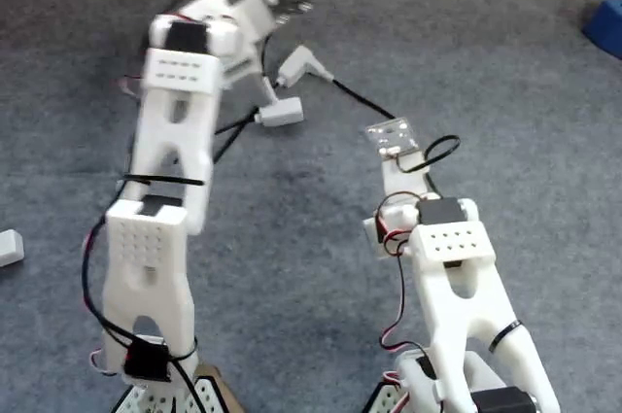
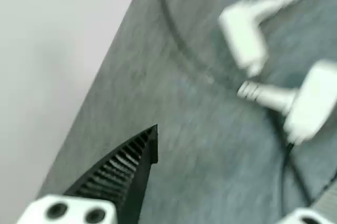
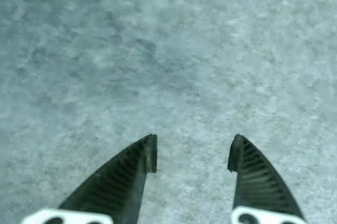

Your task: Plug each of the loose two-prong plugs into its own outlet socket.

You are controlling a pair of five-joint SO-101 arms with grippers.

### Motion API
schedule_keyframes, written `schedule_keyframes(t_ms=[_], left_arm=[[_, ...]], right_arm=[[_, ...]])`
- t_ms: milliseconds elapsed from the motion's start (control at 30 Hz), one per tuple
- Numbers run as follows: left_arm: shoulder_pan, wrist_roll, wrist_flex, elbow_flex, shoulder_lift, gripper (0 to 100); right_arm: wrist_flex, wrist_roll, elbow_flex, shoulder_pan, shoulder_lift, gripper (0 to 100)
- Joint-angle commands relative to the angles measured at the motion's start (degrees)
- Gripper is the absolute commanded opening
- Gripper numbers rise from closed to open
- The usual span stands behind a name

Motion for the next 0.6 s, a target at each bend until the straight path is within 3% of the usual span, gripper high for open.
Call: schedule_keyframes(t_ms=[0,100,367,567], left_arm=[[-9.45,0.88,5.54,-4.7,-1.71,45],[-18.33,2.37,12.22,-7.78,-2.59,43],[-39.08,18.99,29.8,-8.84,-2.42,43],[-52.53,19.43,30.42,0.92,-2.86,43]], right_arm=[[-0.57,-0.18,1.19,-1.36,-2.07,22.1],[-0.57,-0.18,1.01,-1.54,-2.07,22.1],[-0.57,-0.18,0.92,-1.54,-2.07,22.1],[-0.66,-0.18,0.92,-1.89,-2.07,22.1]])
